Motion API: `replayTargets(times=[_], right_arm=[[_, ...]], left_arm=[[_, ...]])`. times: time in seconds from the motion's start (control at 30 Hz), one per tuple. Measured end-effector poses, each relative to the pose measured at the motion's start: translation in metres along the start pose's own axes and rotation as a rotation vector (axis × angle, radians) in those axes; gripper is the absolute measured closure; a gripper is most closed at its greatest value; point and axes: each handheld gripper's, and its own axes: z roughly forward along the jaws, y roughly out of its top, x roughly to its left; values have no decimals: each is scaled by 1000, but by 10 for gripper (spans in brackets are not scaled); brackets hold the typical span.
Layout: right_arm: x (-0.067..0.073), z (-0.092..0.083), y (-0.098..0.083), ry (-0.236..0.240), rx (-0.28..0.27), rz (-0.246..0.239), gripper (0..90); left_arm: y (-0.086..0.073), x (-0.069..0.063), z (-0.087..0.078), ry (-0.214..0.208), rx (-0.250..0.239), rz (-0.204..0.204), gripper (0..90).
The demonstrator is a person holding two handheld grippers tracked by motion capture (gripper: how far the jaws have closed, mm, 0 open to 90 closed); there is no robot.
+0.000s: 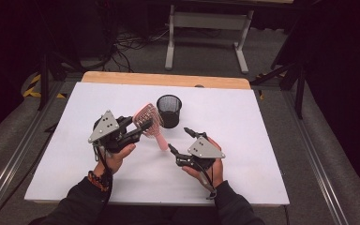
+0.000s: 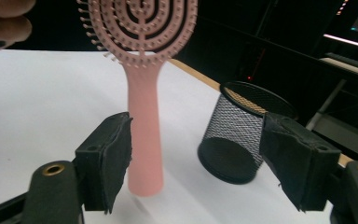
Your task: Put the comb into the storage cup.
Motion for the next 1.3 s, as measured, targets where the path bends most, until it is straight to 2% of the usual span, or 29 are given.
replayTargets(times=[0.3, 0.4, 0.77, 0.9, 1.07, 1.3], right_arm=[[-13, -19, -2, -23, 1, 38, 230], [-15, -25, -3, -44, 6, 12, 223], [-31, -47, -15, -112, 32, -3, 184], [-36, -55, -21, -125, 45, -4, 181], [-43, -67, -29, -148, 59, 20, 172], [-52, -82, -38, -165, 72, 48, 182]], left_arm=[[5, 9, -11, 31, -19, -4, 640], [7, 11, -14, 39, -25, 1, 641], [12, 18, -19, 65, -35, 3, 641], [18, 20, -21, 63, -42, -1, 641], [28, 25, -22, 56, -69, -26, 641], [49, 27, -20, 70, -74, 15, 641]])
